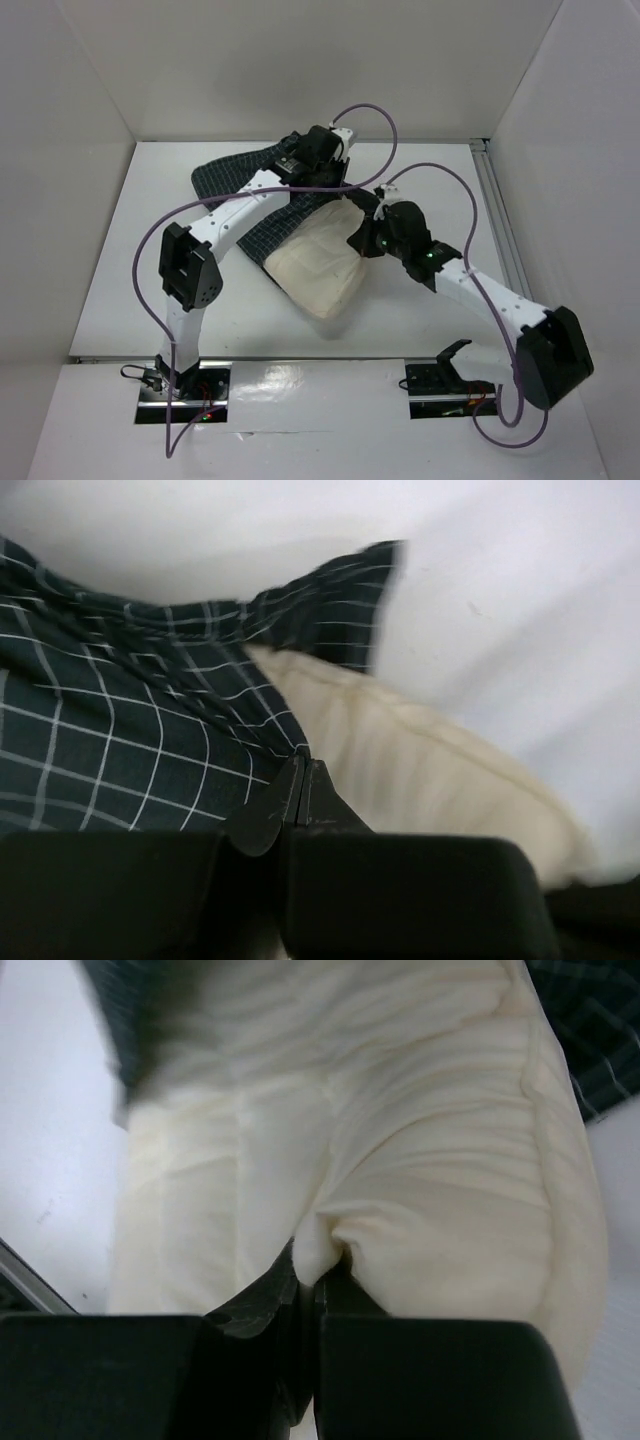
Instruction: Put the pillow into the pillowcase
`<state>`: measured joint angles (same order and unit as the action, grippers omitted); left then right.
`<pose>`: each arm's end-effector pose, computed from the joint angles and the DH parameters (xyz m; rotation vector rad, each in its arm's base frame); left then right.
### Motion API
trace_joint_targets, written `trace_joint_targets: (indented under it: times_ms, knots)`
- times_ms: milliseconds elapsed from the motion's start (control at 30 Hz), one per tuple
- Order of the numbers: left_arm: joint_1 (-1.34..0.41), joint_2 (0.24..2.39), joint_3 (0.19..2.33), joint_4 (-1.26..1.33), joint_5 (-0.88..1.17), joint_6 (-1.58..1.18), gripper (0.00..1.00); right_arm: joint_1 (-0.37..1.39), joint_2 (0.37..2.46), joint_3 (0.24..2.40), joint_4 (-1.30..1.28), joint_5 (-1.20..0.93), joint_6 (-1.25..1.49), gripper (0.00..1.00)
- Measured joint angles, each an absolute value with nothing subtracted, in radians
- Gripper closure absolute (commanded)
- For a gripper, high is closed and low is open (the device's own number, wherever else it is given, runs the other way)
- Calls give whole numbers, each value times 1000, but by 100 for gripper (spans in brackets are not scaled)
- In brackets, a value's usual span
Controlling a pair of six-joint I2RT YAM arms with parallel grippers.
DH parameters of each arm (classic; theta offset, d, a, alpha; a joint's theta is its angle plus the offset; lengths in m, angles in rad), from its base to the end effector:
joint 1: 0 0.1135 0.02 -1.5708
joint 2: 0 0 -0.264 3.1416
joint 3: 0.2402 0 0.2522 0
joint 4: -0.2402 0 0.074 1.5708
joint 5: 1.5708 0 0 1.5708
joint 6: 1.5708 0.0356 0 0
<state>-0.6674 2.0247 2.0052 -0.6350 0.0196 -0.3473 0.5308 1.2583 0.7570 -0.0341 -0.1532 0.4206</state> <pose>0.3678 -0.2907 0.3393 0.3755 2.2566 -0.5677 0.2356 0.1446 0.2439 -0.2155 2.1749 0.7185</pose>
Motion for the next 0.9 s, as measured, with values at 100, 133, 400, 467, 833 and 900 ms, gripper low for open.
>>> trace_joint_targets:
  times_ms: [100,133,400,467,833,900]
  knots:
    - [-667,2040,2007,-638,-25,-347,100,532,1124,739,-38,-125,426,100]
    - [-667,2055,2014,-639,-28,-348,100,532,1084,729,-37,-120,429,100]
    - [-680,2228,2043,-624,19,-368,100,546,993,685,-46,-90,466,100]
    - [-683,2242,2049,-631,45,-368,100,553,991,665,-56,-84,471,100]
    - [-675,1983,1797,-486,247,-503,96,574,1079,619,43,-40,463,100]
    - [-670,1967,1798,-486,249,-506,71,576,1071,602,43,-30,463,100]
